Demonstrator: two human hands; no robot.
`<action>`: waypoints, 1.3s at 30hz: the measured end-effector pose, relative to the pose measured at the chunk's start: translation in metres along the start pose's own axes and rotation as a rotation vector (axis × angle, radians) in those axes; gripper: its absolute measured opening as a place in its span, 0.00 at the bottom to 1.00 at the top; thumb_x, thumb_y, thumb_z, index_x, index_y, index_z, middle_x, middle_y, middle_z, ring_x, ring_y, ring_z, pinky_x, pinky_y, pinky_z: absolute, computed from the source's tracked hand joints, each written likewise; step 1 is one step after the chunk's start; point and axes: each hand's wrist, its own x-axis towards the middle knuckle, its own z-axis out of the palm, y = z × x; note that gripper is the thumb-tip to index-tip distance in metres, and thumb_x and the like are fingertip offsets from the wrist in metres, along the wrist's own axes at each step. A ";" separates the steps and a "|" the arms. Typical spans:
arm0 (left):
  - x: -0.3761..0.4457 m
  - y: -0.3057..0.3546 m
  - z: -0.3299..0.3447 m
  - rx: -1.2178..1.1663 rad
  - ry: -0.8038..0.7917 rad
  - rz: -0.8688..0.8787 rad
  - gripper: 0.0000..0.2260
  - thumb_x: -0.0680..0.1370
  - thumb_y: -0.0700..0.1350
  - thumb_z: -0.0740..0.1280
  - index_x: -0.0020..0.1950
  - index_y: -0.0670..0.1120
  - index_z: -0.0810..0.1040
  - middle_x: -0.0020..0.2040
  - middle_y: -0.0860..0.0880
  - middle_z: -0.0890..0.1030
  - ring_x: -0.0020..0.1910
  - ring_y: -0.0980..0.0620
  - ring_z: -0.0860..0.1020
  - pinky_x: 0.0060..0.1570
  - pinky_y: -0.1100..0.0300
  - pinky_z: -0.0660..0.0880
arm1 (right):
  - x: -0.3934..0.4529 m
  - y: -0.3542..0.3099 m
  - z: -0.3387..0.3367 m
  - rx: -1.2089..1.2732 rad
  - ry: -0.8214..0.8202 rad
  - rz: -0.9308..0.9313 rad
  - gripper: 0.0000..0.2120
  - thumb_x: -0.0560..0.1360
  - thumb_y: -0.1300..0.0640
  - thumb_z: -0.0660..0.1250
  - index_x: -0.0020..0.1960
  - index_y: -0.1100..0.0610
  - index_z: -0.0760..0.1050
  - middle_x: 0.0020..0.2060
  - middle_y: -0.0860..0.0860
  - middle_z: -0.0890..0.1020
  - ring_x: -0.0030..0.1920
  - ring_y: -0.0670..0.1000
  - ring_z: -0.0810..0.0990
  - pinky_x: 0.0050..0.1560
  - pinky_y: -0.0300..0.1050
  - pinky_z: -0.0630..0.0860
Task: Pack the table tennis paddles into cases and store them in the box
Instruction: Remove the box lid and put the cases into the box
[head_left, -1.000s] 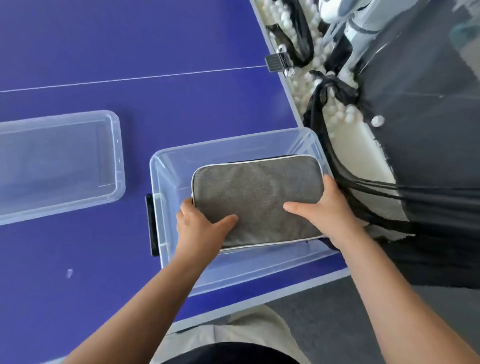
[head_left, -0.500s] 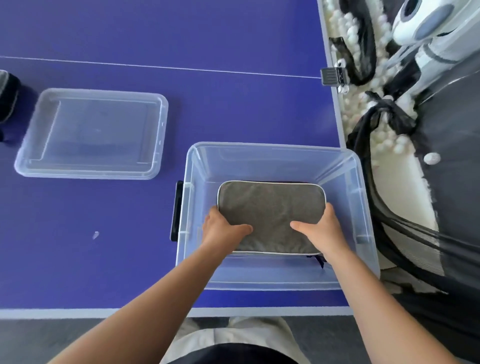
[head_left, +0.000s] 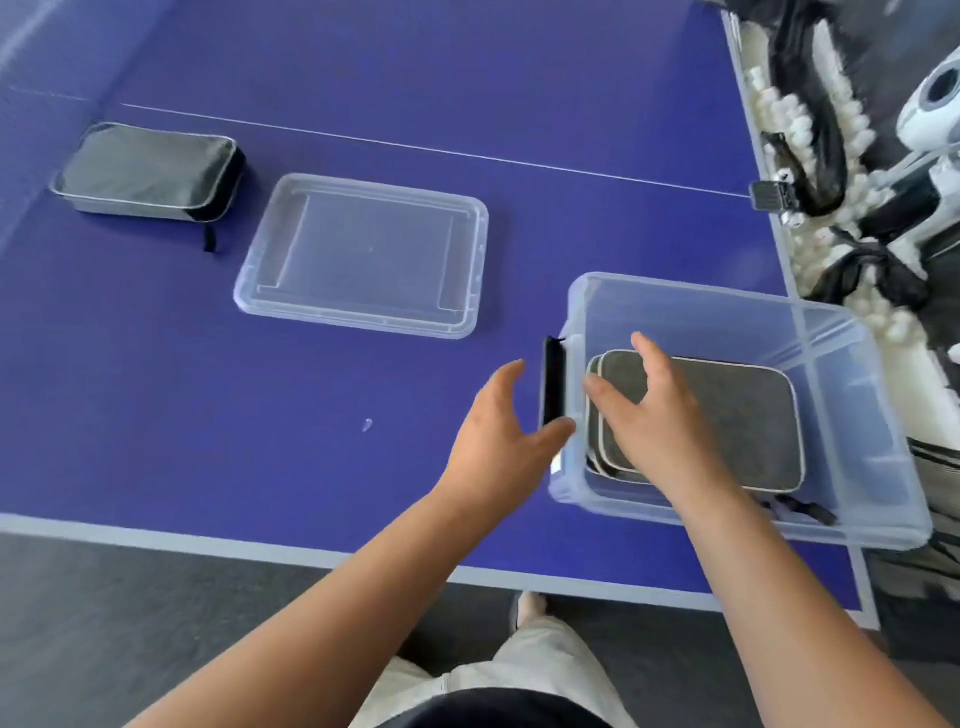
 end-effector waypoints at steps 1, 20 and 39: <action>-0.007 -0.012 -0.023 0.021 0.028 -0.005 0.33 0.77 0.56 0.68 0.78 0.56 0.57 0.75 0.58 0.64 0.59 0.68 0.73 0.51 0.68 0.72 | -0.012 -0.016 0.015 0.001 -0.010 -0.039 0.33 0.77 0.43 0.66 0.78 0.48 0.57 0.76 0.45 0.62 0.75 0.48 0.60 0.69 0.44 0.60; 0.022 -0.206 -0.396 0.355 0.398 -0.187 0.29 0.81 0.57 0.62 0.78 0.48 0.60 0.79 0.49 0.59 0.78 0.50 0.58 0.72 0.54 0.59 | -0.017 -0.246 0.314 -0.191 -0.460 -0.349 0.35 0.78 0.36 0.59 0.79 0.50 0.53 0.79 0.44 0.53 0.78 0.45 0.47 0.77 0.49 0.51; 0.257 -0.233 -0.608 0.553 0.309 -0.088 0.32 0.79 0.57 0.66 0.77 0.44 0.61 0.78 0.43 0.61 0.77 0.45 0.56 0.75 0.49 0.56 | 0.167 -0.404 0.479 -0.280 -0.356 -0.226 0.40 0.78 0.38 0.60 0.80 0.56 0.47 0.79 0.51 0.52 0.78 0.51 0.49 0.76 0.49 0.51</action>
